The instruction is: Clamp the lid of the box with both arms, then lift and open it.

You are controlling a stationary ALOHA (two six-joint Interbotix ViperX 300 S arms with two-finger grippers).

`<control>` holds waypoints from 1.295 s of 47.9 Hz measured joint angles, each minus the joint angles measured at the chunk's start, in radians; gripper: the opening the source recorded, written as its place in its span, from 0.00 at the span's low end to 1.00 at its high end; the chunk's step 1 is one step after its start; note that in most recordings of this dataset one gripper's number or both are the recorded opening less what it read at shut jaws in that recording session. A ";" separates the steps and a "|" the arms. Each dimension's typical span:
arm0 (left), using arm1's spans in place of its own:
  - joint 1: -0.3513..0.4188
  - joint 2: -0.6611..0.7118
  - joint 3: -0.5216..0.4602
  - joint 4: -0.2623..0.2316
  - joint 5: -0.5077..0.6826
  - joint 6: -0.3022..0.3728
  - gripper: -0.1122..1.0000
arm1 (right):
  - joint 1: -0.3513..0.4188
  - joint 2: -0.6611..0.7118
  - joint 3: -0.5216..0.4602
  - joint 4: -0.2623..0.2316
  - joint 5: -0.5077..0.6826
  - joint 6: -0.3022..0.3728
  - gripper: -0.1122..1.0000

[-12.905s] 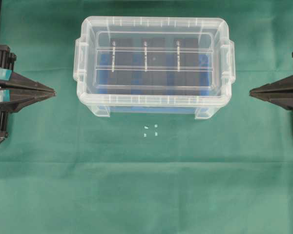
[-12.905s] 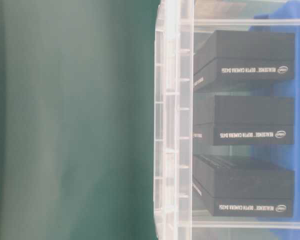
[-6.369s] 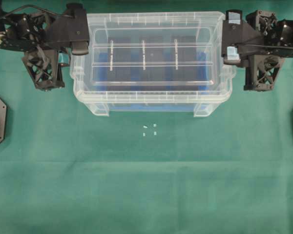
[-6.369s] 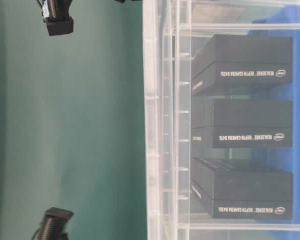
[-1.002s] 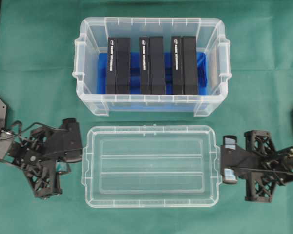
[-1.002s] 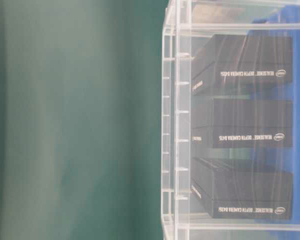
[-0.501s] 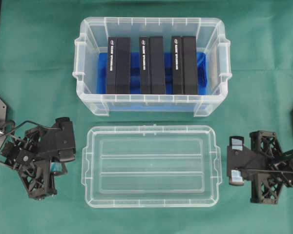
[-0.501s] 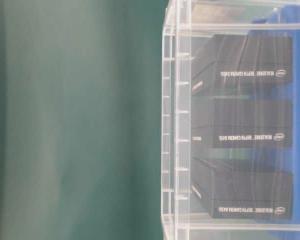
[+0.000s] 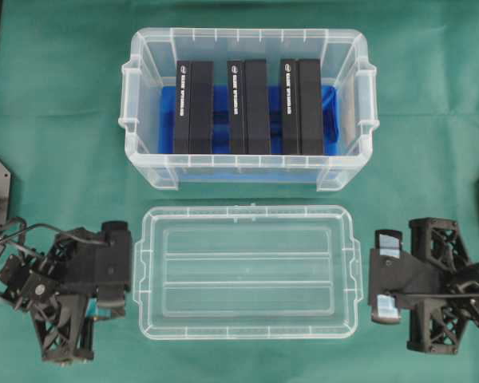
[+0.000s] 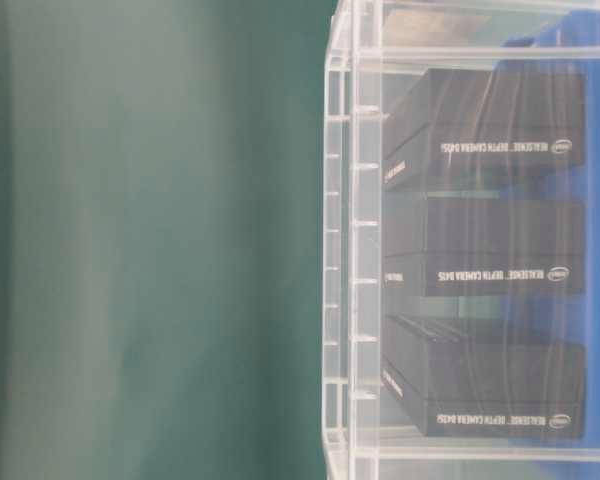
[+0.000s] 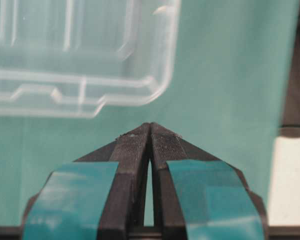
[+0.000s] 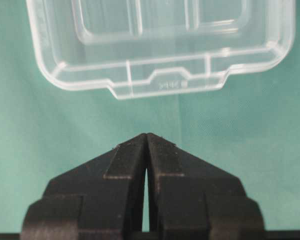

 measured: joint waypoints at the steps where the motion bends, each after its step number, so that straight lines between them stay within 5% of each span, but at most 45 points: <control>1: -0.002 -0.003 -0.012 0.002 0.009 0.006 0.11 | 0.005 -0.003 -0.012 -0.005 0.014 0.000 0.10; 19: -0.023 -0.012 -0.141 0.012 0.098 0.112 0.11 | 0.060 -0.017 -0.091 -0.104 0.052 -0.002 0.10; 34: 0.043 -0.026 -0.150 0.014 0.091 0.233 0.11 | 0.052 -0.067 -0.091 -0.278 0.000 -0.011 0.10; 48: 0.114 -0.095 -0.167 0.014 0.008 0.443 0.11 | -0.017 -0.135 -0.091 -0.423 -0.051 -0.012 0.10; 62: 0.262 -0.186 -0.167 0.011 -0.077 0.615 0.11 | -0.175 -0.215 -0.074 -0.561 -0.118 -0.014 0.10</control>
